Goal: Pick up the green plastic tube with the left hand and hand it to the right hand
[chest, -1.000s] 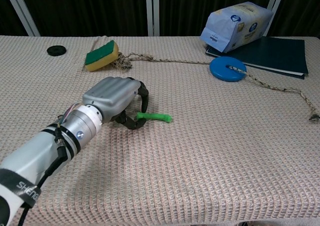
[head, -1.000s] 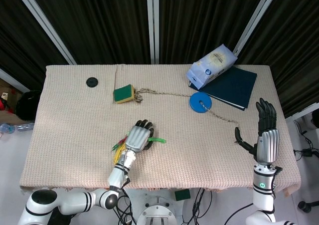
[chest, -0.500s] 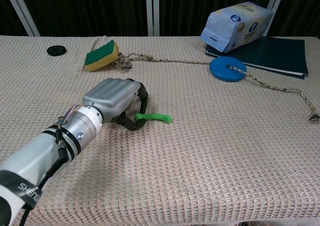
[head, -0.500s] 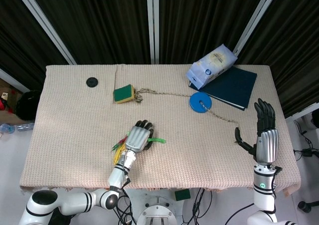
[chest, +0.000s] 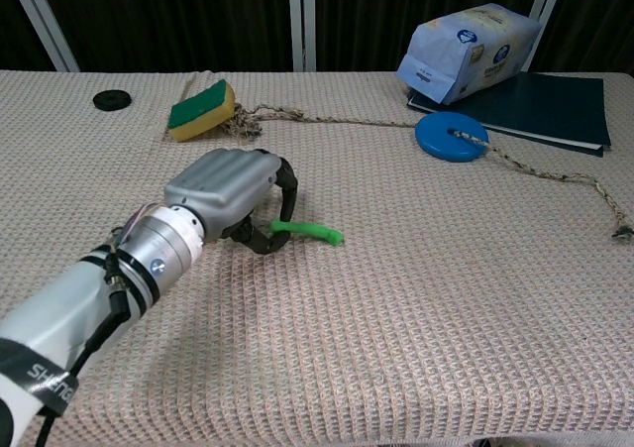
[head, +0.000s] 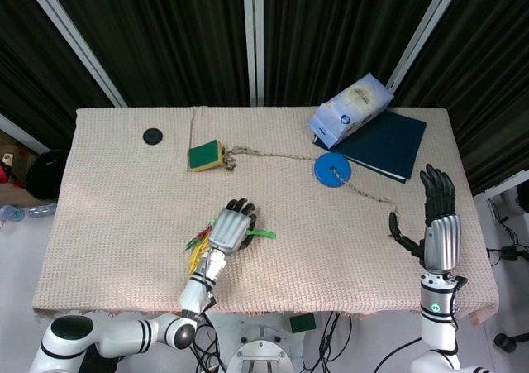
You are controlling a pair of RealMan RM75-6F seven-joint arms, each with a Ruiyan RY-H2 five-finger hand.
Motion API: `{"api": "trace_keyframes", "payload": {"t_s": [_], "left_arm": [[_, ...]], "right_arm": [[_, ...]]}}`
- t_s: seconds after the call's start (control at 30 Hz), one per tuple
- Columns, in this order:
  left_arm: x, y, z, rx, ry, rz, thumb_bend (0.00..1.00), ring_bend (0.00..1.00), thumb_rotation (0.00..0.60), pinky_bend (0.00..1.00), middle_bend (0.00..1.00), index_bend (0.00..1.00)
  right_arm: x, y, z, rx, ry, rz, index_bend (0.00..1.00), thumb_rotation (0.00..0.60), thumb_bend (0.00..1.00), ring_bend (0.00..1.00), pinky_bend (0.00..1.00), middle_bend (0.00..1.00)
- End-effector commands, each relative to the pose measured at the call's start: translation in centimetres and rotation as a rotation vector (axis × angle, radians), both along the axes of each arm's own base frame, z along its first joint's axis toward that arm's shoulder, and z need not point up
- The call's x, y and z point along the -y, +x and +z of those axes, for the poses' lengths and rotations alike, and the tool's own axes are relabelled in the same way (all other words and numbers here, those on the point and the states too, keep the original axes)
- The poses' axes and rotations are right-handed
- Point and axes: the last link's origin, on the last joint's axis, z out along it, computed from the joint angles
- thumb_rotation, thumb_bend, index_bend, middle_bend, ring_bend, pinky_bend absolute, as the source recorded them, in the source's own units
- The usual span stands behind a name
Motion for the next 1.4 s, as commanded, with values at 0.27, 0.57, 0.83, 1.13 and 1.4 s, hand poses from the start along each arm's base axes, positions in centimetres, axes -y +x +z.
{"api": "trace_keyframes", "payload": {"t_s": [0.27,0.57,0.83,1.13,1.4], "left_arm": [[0.6,1.3,3.7,0.125,0.032,-0.009,0.41,0.15,0.6,0.21,0.28,0.59],[0.7,2.7,8.5,0.184,0.127,-0.055,0.41,0.15,0.6,0.21,0.29,0.59],[0.6,4.2,11.2,0.194,0.178,-0.094,0.41,0.15,0.6,0.22,0.29,0.59],[0.3,5.7,13.0,0.01,0.307,-0.212,0.41,0.15,0.6,0.22,0.3,0.6],[0.2,6.5,13.3,-0.048,0.323,-0.232,0.41,0.15,0.6,0.22,0.3,0.6]], "right_arm": [[0.1,-0.5,-2.3,-0.021,0.111,0.001,0.0,0.6,0.4,0.0,0.0,0.0],[0.0,-1.0,-6.0,0.085,0.282,-0.02,0.0,0.6,0.37,0.0,0.0,0.0],[0.6,0.5,-10.6,0.291,0.541,-0.004,0.02,0.6,0.33,0.0,0.0,0.0],[3.1,2.3,-14.4,0.543,0.835,0.048,0.05,0.6,0.24,0.0,0.0,0.0],[5.0,5.1,-17.5,0.799,1.022,0.094,0.07,0.6,0.23,0.0,0.0,0.01]]}}
